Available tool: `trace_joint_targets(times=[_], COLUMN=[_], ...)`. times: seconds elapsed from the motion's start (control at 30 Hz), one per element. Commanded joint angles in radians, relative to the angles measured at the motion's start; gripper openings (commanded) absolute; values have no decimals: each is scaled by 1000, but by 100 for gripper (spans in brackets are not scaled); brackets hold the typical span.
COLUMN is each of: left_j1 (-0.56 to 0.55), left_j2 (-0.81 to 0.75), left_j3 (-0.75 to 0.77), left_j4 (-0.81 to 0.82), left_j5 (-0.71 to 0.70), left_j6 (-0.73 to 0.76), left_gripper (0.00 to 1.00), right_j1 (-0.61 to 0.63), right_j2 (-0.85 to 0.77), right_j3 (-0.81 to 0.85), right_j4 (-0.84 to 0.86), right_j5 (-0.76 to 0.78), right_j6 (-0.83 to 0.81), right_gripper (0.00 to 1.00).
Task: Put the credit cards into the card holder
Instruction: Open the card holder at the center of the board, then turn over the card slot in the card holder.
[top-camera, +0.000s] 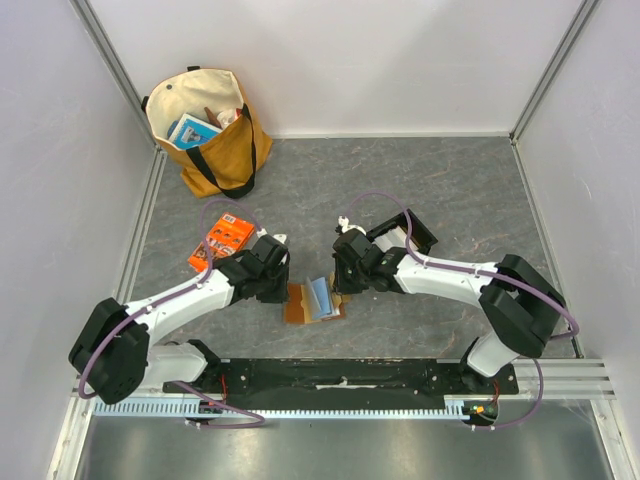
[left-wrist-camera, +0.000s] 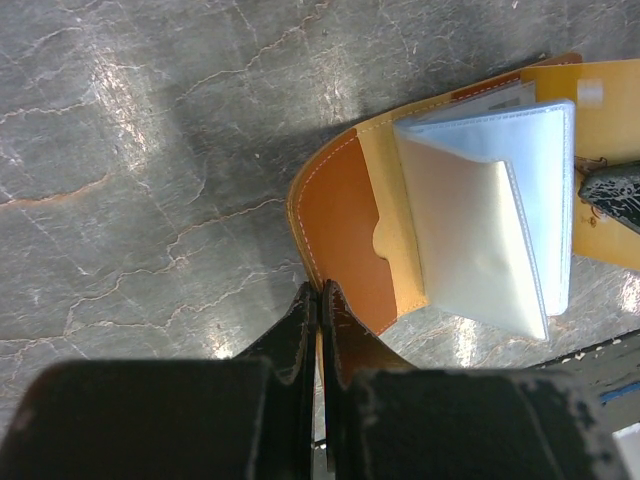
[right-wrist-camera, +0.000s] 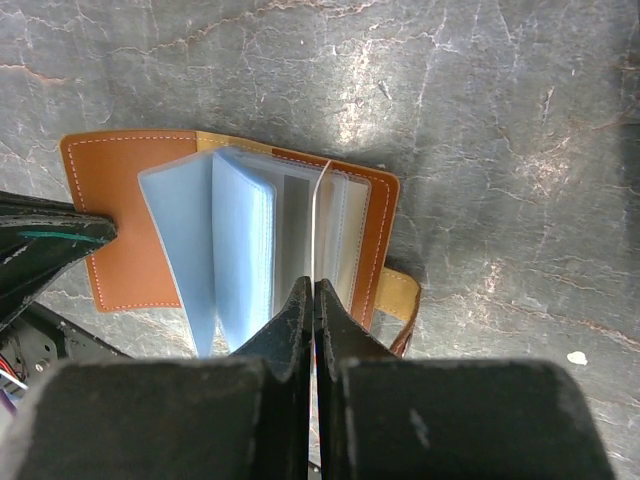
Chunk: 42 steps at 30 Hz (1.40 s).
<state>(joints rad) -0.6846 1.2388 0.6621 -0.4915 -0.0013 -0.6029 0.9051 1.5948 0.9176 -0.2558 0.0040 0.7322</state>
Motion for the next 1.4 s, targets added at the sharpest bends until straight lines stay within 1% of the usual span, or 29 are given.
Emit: trace_joint_targets(times=[0.0, 0.03, 0.13, 0.27, 0.33, 0.47, 0.67, 0.77, 0.87, 0.93, 1.13, 1.23, 1.37], left_j1=[-1, -1, -1, -1, -1, -3, -1, -1, -3, -1, -1, -3, -3], left_j2=[5, 5, 20, 31, 21, 39, 70, 83, 76, 61, 34, -24, -78], left_j3=[-7, -10, -10, -9, -10, -6, -15, -9, -7, -10, -16, -9, 8], left_j4=[54, 54, 51, 48, 53, 51, 83, 87, 82, 77, 64, 53, 28], left_j5=[7, 6, 6, 4, 6, 4, 14, 17, 12, 4, 4, 6, 11], left_j6=[8, 9, 11, 9, 8, 11, 8, 8, 9, 8, 9, 9, 15], left_gripper=[2, 2, 2, 2, 2, 2, 2, 2, 2, 2, 2, 2, 2], right_j1=[17, 17, 18, 18, 18, 20, 43, 60, 61, 61, 58, 55, 44], right_j2=[-48, -53, -71, -96, -108, -101, -59, -39, -53, -71, -119, -136, -148], right_j3=[30, 30, 35, 56, 56, 60, 50, 63, 61, 64, 67, 53, 32], right_j4=[15, 1, 0, -71, -77, -60, 42, 53, 38, 4, -46, -65, -65], right_j5=[-10, 35, 47, 146, 152, 85, -51, -48, -10, 72, 154, 189, 194], right_j6=[19, 18, 12, 10, 6, -8, 4, 7, 7, 13, 1, 10, 24], right_gripper=[0, 0, 0, 0, 0, 0, 0, 0, 0, 0, 0, 0, 0])
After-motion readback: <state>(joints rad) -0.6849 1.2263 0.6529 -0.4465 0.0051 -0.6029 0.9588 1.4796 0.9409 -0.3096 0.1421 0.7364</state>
